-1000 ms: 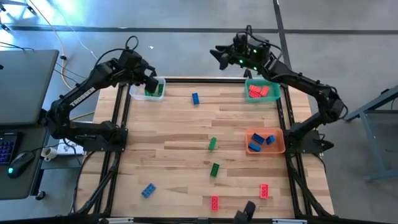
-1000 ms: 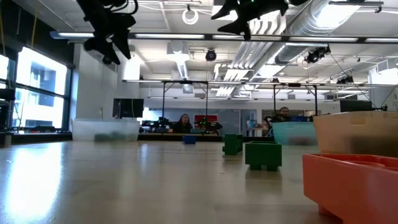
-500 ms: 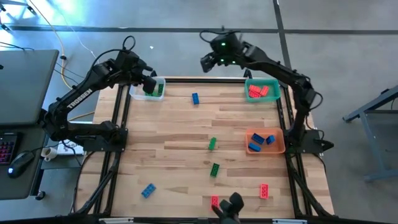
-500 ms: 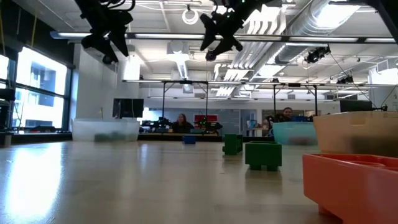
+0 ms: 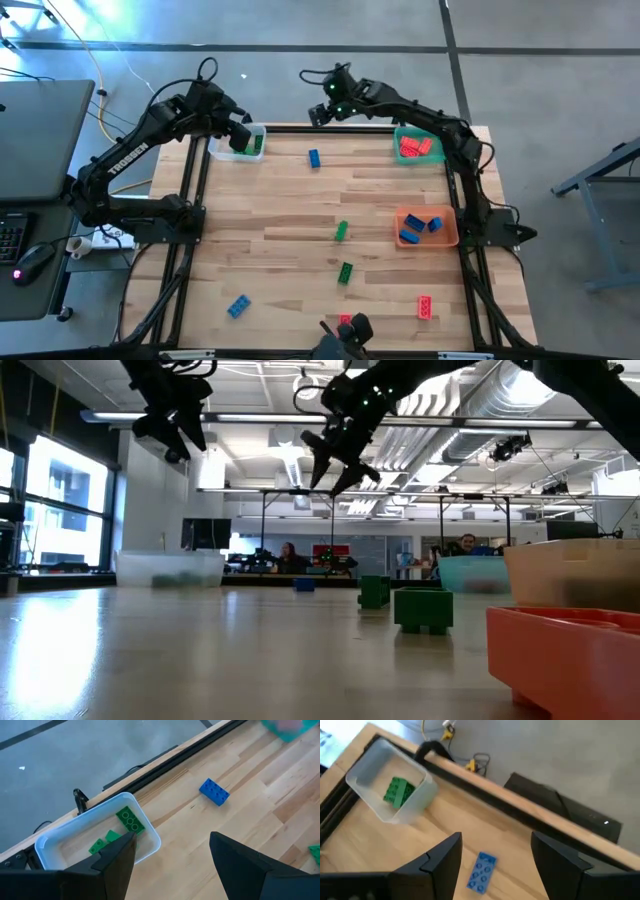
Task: Sort & place blocks by color
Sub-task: Put the blue game piece into the orange bin
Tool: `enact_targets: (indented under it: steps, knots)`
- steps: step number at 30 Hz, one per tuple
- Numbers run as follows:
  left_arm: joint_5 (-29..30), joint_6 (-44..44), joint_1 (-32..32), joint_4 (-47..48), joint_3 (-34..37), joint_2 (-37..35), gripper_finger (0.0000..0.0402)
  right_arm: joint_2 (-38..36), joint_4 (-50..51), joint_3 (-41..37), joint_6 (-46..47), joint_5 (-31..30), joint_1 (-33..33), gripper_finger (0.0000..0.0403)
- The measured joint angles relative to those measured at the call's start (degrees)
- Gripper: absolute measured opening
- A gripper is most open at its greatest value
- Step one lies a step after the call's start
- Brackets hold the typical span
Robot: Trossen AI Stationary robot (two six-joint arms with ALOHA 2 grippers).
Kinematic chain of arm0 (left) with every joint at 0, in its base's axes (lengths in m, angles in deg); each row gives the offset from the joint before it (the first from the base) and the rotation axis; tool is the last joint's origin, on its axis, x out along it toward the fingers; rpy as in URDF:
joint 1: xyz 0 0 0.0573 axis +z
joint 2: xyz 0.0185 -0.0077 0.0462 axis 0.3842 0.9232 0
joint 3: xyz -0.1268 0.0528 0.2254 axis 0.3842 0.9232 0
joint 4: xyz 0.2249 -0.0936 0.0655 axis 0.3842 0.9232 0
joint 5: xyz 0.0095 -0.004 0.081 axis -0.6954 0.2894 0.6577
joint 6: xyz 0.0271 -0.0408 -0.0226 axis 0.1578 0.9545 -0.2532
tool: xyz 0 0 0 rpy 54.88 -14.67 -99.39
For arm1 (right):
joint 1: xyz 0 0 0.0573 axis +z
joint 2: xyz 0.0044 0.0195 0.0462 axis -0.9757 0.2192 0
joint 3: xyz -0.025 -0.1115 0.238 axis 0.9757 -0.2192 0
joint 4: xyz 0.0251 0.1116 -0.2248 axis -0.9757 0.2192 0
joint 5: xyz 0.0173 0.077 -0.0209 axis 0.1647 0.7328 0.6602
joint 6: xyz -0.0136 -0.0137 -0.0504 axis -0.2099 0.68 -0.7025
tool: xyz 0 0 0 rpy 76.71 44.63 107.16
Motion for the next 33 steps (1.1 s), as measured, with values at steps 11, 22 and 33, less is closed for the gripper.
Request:
enact_targets:
  steps: [11,22,33]
  knots:
    - [0.1,0.0,0.0,0.0,0.0,0.0,0.0239,7.2,1.3,0.0,8.9,4.3,1.7,0.0225]
    - [0.1,0.0,0.0,-0.1,0.0,0.0,0.0239,11.6,0.9,0.0,10.8,5.1,4.8,0.0225]
    - [-0.1,-0.5,-0.3,-0.1,0.0,0.0,0.0239,14.9,1.1,0.0,11.6,3.5,6.7,0.0225]
